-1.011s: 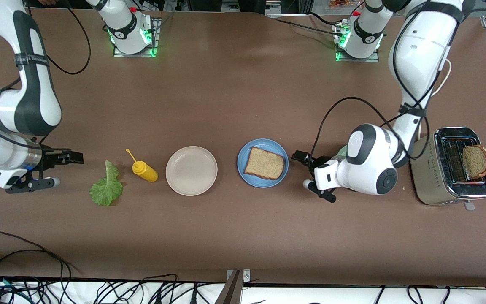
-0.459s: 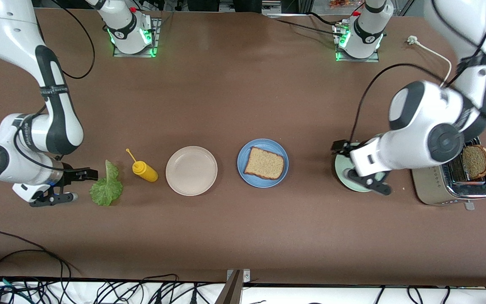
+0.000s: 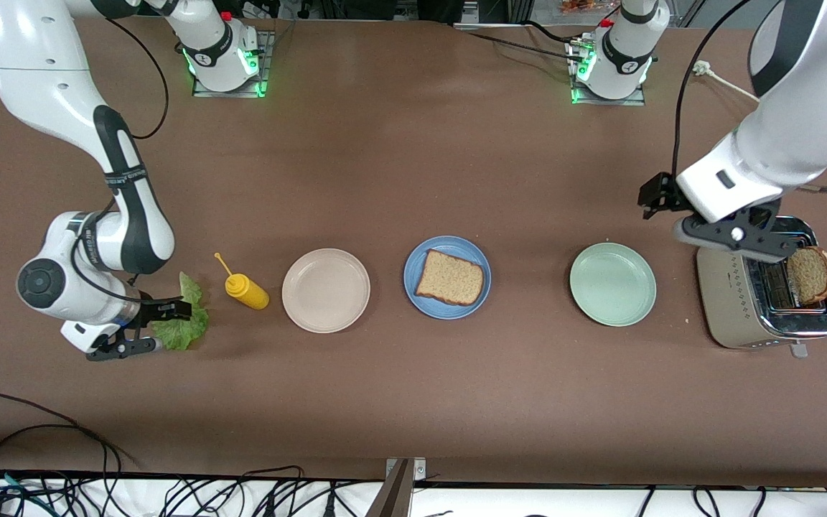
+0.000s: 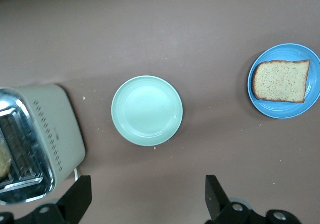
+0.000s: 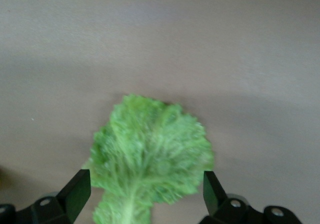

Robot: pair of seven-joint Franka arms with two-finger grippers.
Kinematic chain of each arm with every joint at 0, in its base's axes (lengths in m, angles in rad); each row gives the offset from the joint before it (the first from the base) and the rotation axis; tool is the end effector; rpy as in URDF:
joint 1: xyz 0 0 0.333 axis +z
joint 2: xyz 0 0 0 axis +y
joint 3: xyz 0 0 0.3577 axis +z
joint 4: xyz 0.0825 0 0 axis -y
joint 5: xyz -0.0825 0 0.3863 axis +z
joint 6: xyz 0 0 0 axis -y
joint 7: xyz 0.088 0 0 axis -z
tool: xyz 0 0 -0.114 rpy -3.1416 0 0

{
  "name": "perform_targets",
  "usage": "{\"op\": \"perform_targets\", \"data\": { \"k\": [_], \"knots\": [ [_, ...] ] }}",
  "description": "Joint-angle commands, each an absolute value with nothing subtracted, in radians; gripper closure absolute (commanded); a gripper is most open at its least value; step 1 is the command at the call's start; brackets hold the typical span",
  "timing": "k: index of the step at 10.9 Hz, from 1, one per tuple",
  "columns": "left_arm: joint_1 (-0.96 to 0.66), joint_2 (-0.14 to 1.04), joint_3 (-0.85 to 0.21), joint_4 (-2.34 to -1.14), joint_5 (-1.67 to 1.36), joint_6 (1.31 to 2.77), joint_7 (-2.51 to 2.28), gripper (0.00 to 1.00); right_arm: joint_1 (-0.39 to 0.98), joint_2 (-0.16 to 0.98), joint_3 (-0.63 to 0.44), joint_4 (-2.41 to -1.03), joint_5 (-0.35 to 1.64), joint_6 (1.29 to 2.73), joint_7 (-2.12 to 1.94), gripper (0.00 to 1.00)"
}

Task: Make sandwich in blue plate with both arms
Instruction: 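Lower the right gripper onto the lettuce while the left gripper rises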

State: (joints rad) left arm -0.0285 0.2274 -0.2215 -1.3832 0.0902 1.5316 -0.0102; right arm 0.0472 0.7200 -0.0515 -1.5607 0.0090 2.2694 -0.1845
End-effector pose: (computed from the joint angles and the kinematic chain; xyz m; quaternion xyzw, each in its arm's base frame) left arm 0.6148 -0.1282 0.6124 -0.9922 0.1176 0.0339 0.0248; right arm 0.7314 0.0034 0.2439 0.9955 0.0933 -0.0064 0.0130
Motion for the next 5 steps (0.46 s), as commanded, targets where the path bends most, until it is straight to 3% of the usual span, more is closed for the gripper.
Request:
{"op": "perform_targets", "data": {
  "k": [1,4,5],
  "knots": [
    [0.009,0.213,-0.218,-1.404,0.106,1.513,-0.037,0.00,0.067,0.749,-0.054,-1.548,0.025,2.304,-0.152,0.00],
    [0.009,0.218,-0.216,-1.373,0.112,1.509,-0.046,0.00,0.064,0.765,-0.054,-1.552,0.025,2.336,-0.169,0.00],
    [0.014,0.222,-0.216,-1.368,0.106,1.509,-0.046,0.00,0.063,0.773,-0.054,-1.552,0.025,2.339,-0.175,0.04]
  ]
}}
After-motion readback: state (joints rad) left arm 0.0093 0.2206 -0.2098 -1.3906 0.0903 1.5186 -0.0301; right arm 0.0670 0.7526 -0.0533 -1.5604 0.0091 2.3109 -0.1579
